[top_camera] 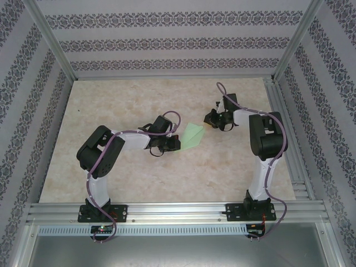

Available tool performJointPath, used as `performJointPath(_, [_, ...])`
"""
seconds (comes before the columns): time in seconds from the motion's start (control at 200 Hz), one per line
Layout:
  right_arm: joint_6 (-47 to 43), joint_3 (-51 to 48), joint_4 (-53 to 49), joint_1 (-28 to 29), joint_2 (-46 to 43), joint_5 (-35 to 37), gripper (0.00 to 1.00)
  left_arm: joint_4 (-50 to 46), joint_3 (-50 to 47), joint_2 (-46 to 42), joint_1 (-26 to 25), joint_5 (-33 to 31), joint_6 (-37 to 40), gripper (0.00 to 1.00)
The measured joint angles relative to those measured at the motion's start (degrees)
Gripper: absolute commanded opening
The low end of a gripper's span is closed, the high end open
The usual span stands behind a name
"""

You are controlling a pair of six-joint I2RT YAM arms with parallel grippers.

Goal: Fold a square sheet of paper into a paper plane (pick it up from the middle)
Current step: Fourth fold the wing at the center of the table.

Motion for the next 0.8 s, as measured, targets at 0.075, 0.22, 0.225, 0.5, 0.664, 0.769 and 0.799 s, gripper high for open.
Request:
performJointPath(0.075, [0.0,-1.9,0.3,0.0,-4.2,0.5,0.15,0.0,0.0,0.0,0.0,0.1,0.0,0.0])
performJointPath(0.22, [0.2,-5.1,1.3,3.5,-11.6,0.8,0.15,-0.2,0.0,-0.1,0.0,0.2,0.0,0.0])
performJointPath(0.225, [0.2,-5.2,1.3,3.6,-11.7,0.8,0.15,-0.2,0.0,-0.1,0.0,0.2,0.0,0.0])
performJointPath(0.5, [2.9,-8.3,2.8,14.0,-8.2,-0.7,0.14,-0.5,0.0,-0.2,0.0,0.2,0.0,0.0])
performJointPath(0.664, [3.7,-8.3,2.6,14.8,-3.9,-1.4,0.14,-0.7,0.2,-0.3,0.0,0.5,-0.1,0.0])
performJointPath(0.769, [3.4,-6.9,1.2,14.6,-2.8,-1.8,0.13,-1.6,0.6,-0.3,0.0,1.4,0.0,0.05])
performJointPath(0.799, [3.3,-6.4,0.7,14.6,-2.4,-1.9,0.14,-1.8,0.9,-0.3,0.0,1.8,0.0,0.07])
